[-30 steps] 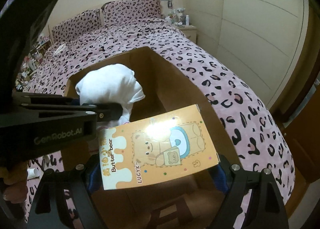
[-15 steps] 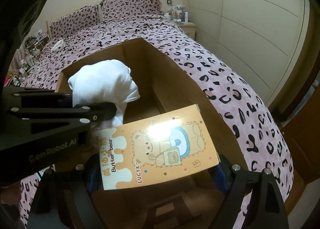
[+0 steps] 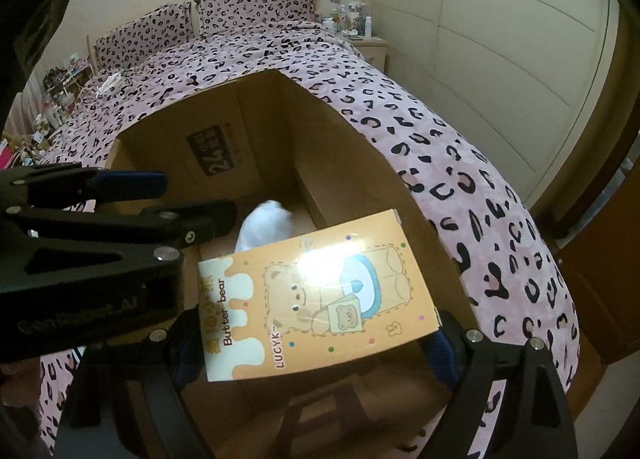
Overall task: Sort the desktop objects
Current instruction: 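Release the white cloth into the box while the right tool drops the card in, then move both open tools back over the remaining items on the bed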
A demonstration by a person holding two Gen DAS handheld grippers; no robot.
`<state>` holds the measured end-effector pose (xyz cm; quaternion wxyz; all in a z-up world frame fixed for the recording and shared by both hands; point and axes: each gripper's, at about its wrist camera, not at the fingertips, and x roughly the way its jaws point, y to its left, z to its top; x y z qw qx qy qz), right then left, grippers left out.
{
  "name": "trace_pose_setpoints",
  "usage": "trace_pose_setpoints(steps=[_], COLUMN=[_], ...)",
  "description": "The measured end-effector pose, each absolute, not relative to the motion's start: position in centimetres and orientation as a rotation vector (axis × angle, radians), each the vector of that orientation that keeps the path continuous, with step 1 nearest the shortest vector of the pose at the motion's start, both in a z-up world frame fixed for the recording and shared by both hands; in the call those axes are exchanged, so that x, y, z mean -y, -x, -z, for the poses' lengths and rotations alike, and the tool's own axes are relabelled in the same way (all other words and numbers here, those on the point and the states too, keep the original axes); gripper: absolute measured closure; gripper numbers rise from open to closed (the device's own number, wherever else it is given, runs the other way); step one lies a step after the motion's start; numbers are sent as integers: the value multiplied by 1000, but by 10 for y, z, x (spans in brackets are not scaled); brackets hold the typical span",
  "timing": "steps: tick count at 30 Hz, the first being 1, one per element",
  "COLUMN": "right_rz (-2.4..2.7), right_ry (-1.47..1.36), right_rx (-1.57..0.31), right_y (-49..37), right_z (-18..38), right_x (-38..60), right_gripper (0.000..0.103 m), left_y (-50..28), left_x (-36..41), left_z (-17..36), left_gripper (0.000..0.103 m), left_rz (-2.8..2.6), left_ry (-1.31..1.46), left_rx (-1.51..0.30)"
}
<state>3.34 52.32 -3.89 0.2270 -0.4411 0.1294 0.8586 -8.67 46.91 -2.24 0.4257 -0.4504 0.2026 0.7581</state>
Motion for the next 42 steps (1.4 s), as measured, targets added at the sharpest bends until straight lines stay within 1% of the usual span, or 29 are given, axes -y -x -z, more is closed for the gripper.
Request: trace_pose_setpoints(steps=[3, 12, 18, 27, 31, 36, 42], right_rz=[-2385, -2444, -2467, -2431, -2412, -2398, -2411], right_ry=[1205, 1188, 1213, 1272, 1278, 1268, 1225], right_rx=[-378, -373, -460, -495, -589, -591, -569], right_y=[-36, -40, -37, -31, -34, -38, -49], right_z=[36, 20, 20, 29, 30, 25, 7], right_x=[-524, -516, -521, -517, -522, -523, -518], right_gripper=[12, 12, 11, 9, 8, 8, 8], left_y=[87, 83, 85, 90, 93, 91, 82], left_x=[-467, -450, -436, -418, -414, -415, -400], left_z=[19, -6, -19, -12, -10, -12, -24], left_gripper=[33, 31, 28, 28, 28, 28, 28], left_rz=[-1901, -1935, -1967, -1986, -1990, -1996, -2037], left_ry=[1122, 1087, 1074, 1108, 1120, 1116, 1094], left_rx=[-490, -439, -420, -401, -388, -391, -377])
